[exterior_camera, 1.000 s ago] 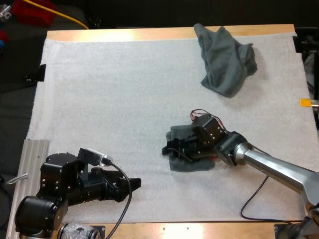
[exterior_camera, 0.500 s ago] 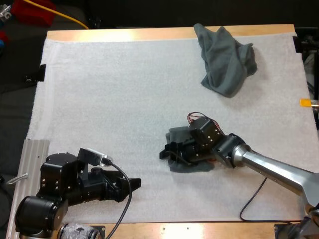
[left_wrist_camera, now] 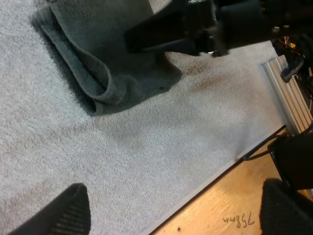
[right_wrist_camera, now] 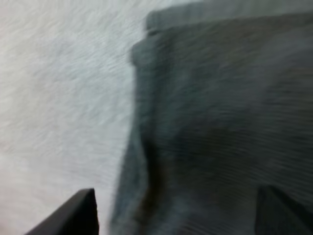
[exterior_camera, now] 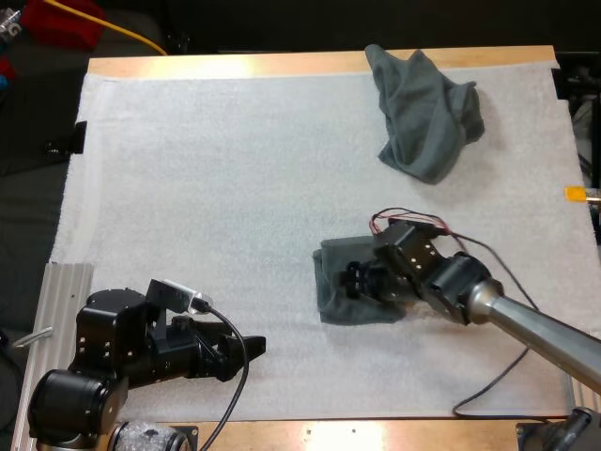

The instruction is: Pick towel from pile, fold and stack

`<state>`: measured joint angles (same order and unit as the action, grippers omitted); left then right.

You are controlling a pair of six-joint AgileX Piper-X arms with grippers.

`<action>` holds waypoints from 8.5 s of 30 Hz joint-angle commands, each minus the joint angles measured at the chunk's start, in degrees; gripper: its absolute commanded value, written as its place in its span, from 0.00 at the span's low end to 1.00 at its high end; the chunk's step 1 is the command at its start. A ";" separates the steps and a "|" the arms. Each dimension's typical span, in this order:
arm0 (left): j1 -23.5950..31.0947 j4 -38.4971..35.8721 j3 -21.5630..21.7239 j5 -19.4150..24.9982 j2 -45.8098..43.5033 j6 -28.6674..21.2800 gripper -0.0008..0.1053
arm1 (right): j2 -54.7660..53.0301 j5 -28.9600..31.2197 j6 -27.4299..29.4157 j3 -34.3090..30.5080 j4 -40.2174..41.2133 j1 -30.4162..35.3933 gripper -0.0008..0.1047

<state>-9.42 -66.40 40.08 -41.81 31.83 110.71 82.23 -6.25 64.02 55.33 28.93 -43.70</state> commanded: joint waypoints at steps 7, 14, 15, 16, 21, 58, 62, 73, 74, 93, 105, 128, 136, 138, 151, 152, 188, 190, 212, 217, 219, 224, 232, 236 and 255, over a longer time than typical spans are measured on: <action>-0.41 -0.14 0.31 -0.04 -0.22 -0.25 0.66 | -6.07 6.83 5.10 0.38 11.52 -0.19 0.62; -0.41 -0.14 0.31 -0.04 -0.22 -0.25 0.66 | -13.09 8.89 5.22 0.38 14.52 -0.30 0.62; -0.41 -0.14 0.31 -0.04 -0.22 -0.25 0.66 | -13.99 8.89 5.22 0.38 14.52 -0.24 0.62; -0.41 -0.14 0.31 -0.04 -0.22 -0.25 0.66 | -14.33 8.89 5.22 0.38 14.52 -0.24 0.62; -0.41 -0.14 0.31 -0.04 -0.22 -0.25 0.66 | -15.80 7.50 5.22 0.38 13.97 -0.24 0.62; -0.41 -0.14 0.31 -0.46 -0.22 -0.25 0.66 | -0.25 -3.75 5.22 0.38 1.72 -0.24 0.62; -0.41 -0.14 0.31 -0.46 -0.22 -0.25 0.66 | 1.74 -3.36 5.22 0.38 1.33 -0.24 0.62; -0.41 -0.66 0.31 -0.46 -0.22 -0.25 0.66 | 3.68 2.67 5.10 0.38 1.81 -0.24 0.62; -0.41 -0.66 0.31 -0.46 -0.22 -0.25 0.66 | 3.94 2.80 5.10 0.38 1.89 -0.24 0.62; -0.41 -1.52 0.31 -0.46 -0.22 -0.25 0.66 | 3.90 1.67 4.99 0.38 1.90 -0.51 0.62; -0.41 -1.40 0.31 -0.46 -0.22 -0.44 0.66 | -8.22 1.06 5.62 0.38 9.53 -0.51 0.62; -0.41 10.78 0.31 -1.37 12.92 0.02 0.67 | -29.91 -1.51 4.69 0.38 17.93 -0.51 0.62; -0.41 18.16 0.31 -1.87 23.65 1.28 0.67 | -30.21 -1.75 4.69 0.38 18.53 -0.51 0.62; -0.41 19.89 0.31 -1.87 26.61 1.44 0.67 | -30.21 -1.90 4.69 0.38 18.41 -0.51 0.62; -0.44 32.21 0.31 -1.87 38.77 6.19 0.67 | -30.21 -3.11 4.29 0.38 18.28 -0.51 0.62; -0.61 32.76 0.31 -1.87 39.94 6.41 0.67 | -30.21 -3.11 4.29 0.38 18.12 -0.51 0.62; -12.90 42.99 4.96 3.90 64.07 24.35 0.66 | -30.21 -4.76 4.29 0.38 15.87 -0.51 0.62; -13.28 42.80 4.96 3.68 64.19 24.35 0.66 | -30.21 -4.76 4.29 0.38 15.87 -0.51 0.62; -24.91 43.95 10.99 0.77 68.50 30.50 0.66 | -30.21 -6.95 4.29 0.38 15.87 -0.51 0.62; -24.90 43.95 11.11 0.41 68.54 30.21 0.59 | -30.21 -6.95 4.29 0.38 15.87 -0.51 0.62; -24.90 43.95 11.11 0.41 68.54 29.79 0.42 | -30.21 -6.95 4.29 0.38 15.87 -0.51 0.62; -24.90 43.95 11.11 -0.96 68.54 27.22 0.02 | -30.21 -6.95 4.29 0.38 15.87 -0.51 0.62; -21.29 43.95 11.11 -10.75 67.20 21.84 0.01 | -30.21 -6.95 4.29 0.38 15.87 -0.51 0.62; -17.38 43.95 11.11 -11.78 63.76 20.40 0.01 | -30.21 -6.95 4.29 0.38 15.87 -0.51 0.62; 3.02 32.56 11.11 -12.71 53.40 9.21 0.01 | -30.21 -7.89 3.13 0.38 9.81 -0.51 0.62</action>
<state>-6.75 -32.91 50.89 -53.68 86.03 121.25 52.40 -13.50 66.92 55.39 39.18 -44.12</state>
